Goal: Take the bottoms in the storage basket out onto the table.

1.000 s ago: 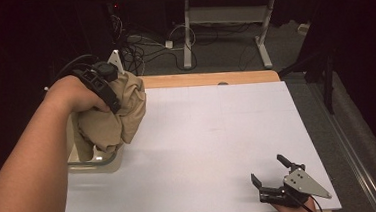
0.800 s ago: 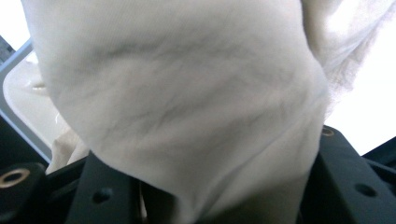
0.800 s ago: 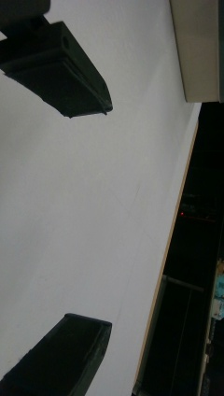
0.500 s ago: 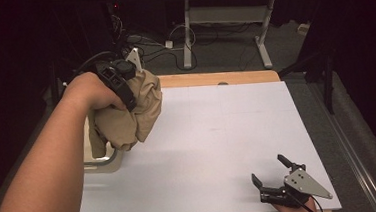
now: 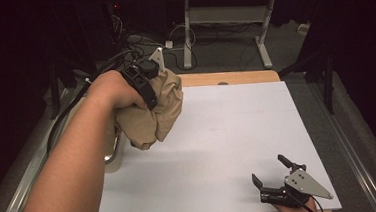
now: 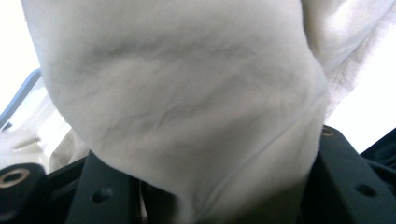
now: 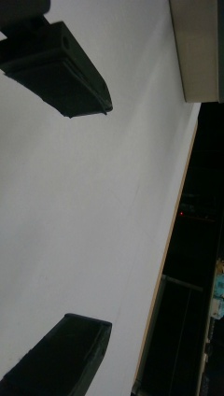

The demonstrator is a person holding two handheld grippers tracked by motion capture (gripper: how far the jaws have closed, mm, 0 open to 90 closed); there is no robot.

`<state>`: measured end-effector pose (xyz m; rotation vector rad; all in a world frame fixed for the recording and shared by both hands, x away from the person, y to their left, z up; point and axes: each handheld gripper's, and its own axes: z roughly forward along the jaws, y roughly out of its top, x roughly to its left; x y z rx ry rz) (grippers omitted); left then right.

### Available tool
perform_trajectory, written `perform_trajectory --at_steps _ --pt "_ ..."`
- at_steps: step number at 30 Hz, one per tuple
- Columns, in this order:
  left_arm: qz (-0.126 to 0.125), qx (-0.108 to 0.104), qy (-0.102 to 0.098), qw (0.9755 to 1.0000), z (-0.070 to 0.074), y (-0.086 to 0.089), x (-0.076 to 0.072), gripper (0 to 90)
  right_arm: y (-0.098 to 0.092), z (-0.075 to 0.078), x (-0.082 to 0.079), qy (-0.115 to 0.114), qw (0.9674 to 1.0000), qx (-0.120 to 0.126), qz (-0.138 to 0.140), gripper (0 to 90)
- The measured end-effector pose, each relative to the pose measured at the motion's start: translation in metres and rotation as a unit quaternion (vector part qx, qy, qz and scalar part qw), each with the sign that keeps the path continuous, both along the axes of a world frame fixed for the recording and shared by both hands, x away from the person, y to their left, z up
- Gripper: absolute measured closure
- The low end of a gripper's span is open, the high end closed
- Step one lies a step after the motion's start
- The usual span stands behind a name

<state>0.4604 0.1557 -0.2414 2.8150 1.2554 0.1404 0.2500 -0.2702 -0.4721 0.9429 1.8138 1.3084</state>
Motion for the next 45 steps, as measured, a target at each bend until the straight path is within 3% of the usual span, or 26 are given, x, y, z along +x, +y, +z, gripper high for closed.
perform_trajectory --at_steps 17,24,41,45 --pt "-0.04 -0.016 -0.01 0.999 -0.004 -0.056 0.001 48.3 -0.001 0.0 -0.001 0.0 1.0 0.0 0.001 0.4" --pt "-0.064 -0.03 -0.007 0.9975 -0.009 -0.076 0.002 48.3 0.0 0.0 -0.001 0.0 1.0 -0.001 0.002 0.4" --pt "-0.089 -0.048 0.0 0.9948 -0.035 -0.098 0.002 48.1 0.002 -0.001 0.001 0.001 1.0 -0.005 0.006 0.4" --pt "-0.092 -0.056 -0.007 0.9942 -0.041 -0.102 0.002 48.0 0.003 -0.002 0.001 0.001 0.9999 -0.008 0.007 0.4"
